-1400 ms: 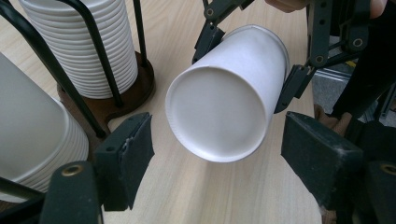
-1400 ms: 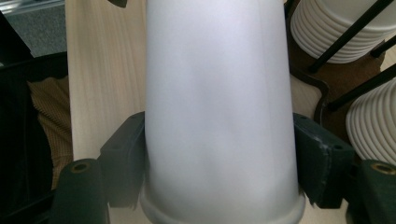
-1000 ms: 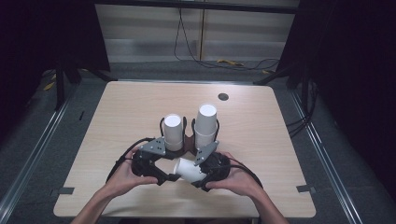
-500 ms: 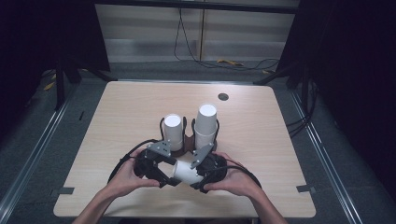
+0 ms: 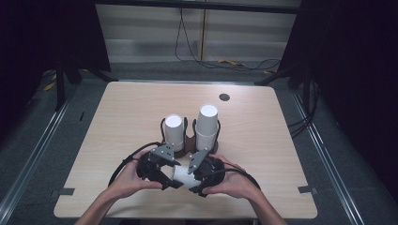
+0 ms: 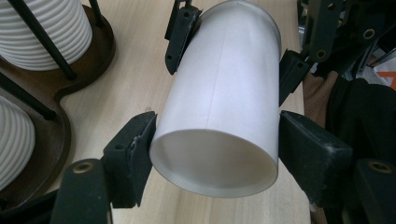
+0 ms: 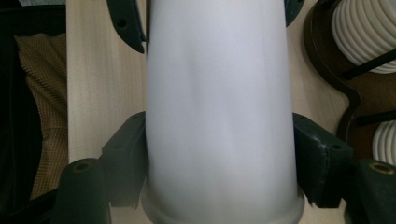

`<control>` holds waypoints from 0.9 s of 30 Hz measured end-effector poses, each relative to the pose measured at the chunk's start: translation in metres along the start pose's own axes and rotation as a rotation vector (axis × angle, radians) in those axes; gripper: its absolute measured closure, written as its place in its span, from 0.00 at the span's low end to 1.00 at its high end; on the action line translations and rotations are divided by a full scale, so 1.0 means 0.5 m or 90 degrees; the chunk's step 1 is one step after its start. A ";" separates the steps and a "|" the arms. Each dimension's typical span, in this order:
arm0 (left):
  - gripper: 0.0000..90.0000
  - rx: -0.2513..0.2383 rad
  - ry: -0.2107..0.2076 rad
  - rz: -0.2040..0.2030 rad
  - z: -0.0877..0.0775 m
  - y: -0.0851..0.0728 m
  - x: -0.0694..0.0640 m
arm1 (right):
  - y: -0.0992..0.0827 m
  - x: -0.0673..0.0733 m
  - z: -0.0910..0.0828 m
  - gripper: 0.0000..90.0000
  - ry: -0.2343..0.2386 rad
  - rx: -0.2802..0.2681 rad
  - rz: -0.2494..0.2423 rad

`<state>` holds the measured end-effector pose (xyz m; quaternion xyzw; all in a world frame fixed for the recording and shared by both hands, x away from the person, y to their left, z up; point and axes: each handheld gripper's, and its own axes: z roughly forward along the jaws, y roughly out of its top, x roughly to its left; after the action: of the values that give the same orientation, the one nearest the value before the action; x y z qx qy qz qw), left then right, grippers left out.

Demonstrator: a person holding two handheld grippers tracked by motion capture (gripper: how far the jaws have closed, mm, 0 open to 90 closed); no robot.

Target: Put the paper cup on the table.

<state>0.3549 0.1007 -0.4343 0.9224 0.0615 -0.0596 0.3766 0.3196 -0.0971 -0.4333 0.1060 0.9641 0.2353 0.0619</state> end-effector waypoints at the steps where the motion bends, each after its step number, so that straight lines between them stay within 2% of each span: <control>1: 0.34 0.003 0.001 -0.001 0.000 0.000 -0.001 | 0.000 0.000 0.001 0.32 0.003 0.003 -0.002; 9: 0.34 0.007 -0.014 0.002 0.003 -0.002 -0.001 | 0.002 0.002 0.001 0.32 0.009 -0.006 -0.010; 11: 0.34 0.002 -0.015 -0.009 0.006 -0.002 -0.002 | 0.004 0.003 0.000 0.32 0.011 -0.009 -0.019; 14: 0.33 0.011 -0.017 -0.007 0.006 -0.001 0.001 | 0.002 0.000 0.001 0.32 0.015 -0.006 -0.009; 19: 0.33 0.008 -0.020 -0.002 0.008 -0.001 0.000 | 0.001 -0.002 -0.001 0.32 0.017 -0.020 -0.013; 21: 0.33 0.028 -0.022 -0.002 0.008 0.000 0.000 | 0.001 -0.002 -0.003 0.32 0.020 -0.021 -0.013; 22: 0.33 0.013 -0.025 -0.004 0.013 -0.002 0.000 | 0.002 -0.002 -0.003 0.32 0.021 -0.022 -0.019; 27: 0.35 0.007 -0.029 0.000 0.009 -0.002 -0.003 | -0.002 -0.003 -0.003 0.31 0.029 -0.025 -0.013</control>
<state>0.3532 0.0982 -0.4379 0.9229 0.0526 -0.0807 0.3729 0.3207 -0.0988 -0.4324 0.0900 0.9615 0.2559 0.0446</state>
